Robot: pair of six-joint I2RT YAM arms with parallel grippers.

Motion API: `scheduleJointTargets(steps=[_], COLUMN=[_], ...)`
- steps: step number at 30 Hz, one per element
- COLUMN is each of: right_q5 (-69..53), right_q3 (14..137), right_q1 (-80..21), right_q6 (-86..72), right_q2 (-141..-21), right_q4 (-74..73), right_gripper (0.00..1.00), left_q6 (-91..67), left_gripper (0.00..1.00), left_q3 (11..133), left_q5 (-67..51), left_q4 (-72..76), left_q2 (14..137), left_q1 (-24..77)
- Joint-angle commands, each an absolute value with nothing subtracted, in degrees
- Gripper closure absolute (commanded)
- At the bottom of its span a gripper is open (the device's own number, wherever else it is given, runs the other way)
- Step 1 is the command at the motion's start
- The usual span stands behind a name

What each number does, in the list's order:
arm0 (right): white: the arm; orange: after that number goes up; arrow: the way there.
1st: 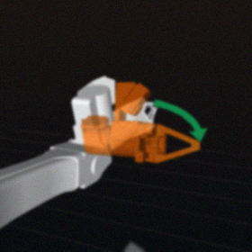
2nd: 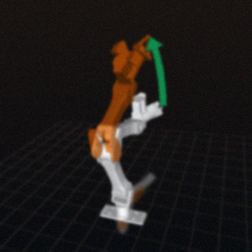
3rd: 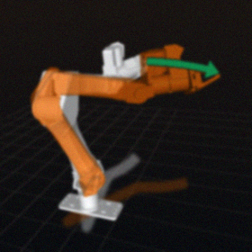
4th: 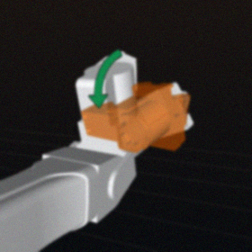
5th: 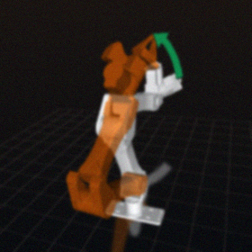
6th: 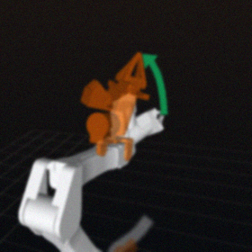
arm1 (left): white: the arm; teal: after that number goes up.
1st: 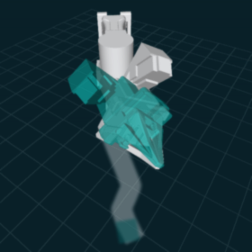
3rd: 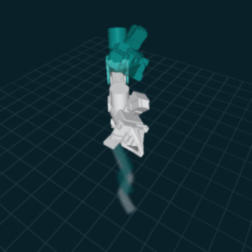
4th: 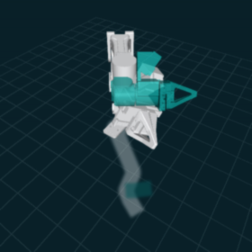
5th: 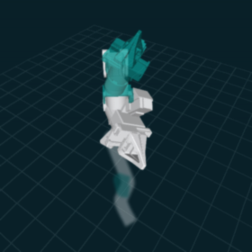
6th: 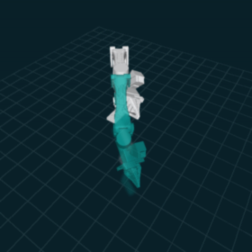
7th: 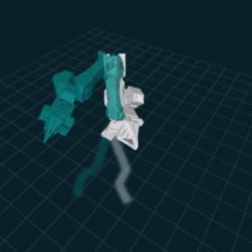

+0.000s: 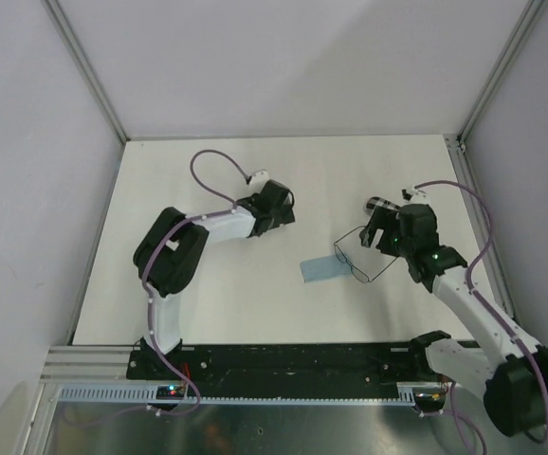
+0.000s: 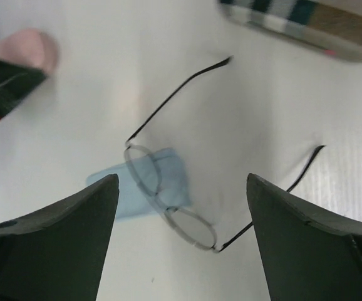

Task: Organize the sunglasses
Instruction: Pick up the sunglasses case from the center of the board.

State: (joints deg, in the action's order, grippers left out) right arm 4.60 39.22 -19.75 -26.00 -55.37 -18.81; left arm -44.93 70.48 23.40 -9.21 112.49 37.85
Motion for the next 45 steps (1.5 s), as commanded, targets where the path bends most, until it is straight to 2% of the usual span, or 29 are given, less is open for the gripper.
scheduleJointTargets(steps=[1, 7, 11, 14, 19, 23, 31, 42, 45], right_q5=[-3.40, -10.34, -7.16, -3.15, -3.77, -7.68, -14.81, -11.39, -10.71], right_q3=[40.98, 46.48, 49.15, 52.63, 56.74, 59.03, 70.54, 92.41, 93.23], right_q1=[-10.29, -1.29, 1.00, 2.25, 1.71, -2.85, -2.84, -1.25, -1.31], right_q6=[-29.03, -37.69, -41.61, -39.00, -22.95, -1.49, 21.22, 34.23, 36.32], right_q2=[-63.01, -74.43, -77.65, -79.83, -82.28, -85.28, -96.75, -116.25, -118.08], right_q4=[-14.89, -13.09, -12.03, -12.63, -5.57, -1.50, -13.82, -38.37, -40.23], right_gripper=[0.08, 0.01, 0.01, 0.01, 0.01, 0.01, 0.01, 0.01, 0.01], left_q6=[-36.71, -31.65, -30.55, -29.85, -29.87, -29.35, -32.33, -32.89, -32.87], left_gripper=[0.00, 0.00, 0.00, 0.00, 0.00, 0.00, 0.00, 0.00, 0.00], left_q3=[75.35, 75.30, 70.33, 66.38, 59.71, 55.31, 47.84, 44.83, 45.24], left_q5=[22.68, 15.48, 11.48, 10.52, 6.73, 5.07, 1.20, -3.00, -3.37], left_q4=[-9.57, -9.21, -9.16, -9.17, -9.03, -8.63, -6.83, -6.69, -6.70], left_q2=[116.41, 111.68, 104.08, 97.54, 87.45, 81.59, 74.69, 70.84, 71.14], left_q1=[33.85, 33.13, 35.74, 38.09, 39.81, 40.28, 40.97, 41.64, 41.60])
